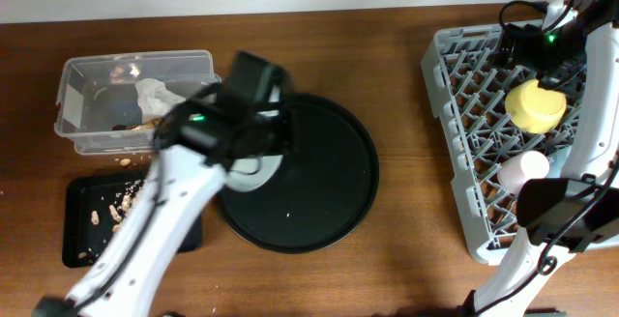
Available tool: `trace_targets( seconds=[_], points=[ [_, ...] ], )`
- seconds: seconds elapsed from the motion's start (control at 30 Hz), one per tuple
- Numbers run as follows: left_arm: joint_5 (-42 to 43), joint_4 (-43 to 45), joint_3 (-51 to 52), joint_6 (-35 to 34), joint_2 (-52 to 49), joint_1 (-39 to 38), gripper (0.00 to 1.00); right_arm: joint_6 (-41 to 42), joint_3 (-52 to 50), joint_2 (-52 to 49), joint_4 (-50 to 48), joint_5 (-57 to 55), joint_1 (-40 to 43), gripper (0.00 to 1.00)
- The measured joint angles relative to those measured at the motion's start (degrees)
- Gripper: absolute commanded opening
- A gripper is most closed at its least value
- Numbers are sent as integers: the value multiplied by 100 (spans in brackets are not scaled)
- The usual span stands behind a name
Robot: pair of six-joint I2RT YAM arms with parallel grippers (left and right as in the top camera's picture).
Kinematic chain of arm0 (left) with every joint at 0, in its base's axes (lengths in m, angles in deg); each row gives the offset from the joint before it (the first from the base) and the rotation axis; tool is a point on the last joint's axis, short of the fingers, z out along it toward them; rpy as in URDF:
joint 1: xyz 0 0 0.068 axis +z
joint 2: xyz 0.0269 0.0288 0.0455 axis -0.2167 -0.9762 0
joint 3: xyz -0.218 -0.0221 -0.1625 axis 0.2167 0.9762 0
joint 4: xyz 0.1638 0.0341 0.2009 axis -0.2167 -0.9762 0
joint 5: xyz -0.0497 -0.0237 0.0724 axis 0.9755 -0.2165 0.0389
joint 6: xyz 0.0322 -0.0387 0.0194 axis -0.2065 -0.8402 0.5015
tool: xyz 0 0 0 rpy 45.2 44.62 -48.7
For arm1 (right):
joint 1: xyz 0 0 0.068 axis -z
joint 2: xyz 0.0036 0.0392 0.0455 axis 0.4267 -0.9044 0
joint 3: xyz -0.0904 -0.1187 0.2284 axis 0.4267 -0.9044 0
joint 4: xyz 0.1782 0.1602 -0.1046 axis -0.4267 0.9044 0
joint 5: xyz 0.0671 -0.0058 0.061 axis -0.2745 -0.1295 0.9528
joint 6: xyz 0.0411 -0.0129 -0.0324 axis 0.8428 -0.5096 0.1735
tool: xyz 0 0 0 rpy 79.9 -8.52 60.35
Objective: Sort waste into correct bins and load items into the dishwasher rack
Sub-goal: 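Carry the empty plate back to the round tray and release it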
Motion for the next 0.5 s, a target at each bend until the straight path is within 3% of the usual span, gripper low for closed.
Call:
trace_targets(
  seconds=[0.27, 0.5],
  points=[
    [-658, 525, 0, -31, -1353, -1010, 0, -2, 0, 0, 0, -2, 0, 99],
    [-992, 531, 0, -151, -2087, -1147, 0, -4, 0, 0, 0, -2, 0, 99]
  ],
)
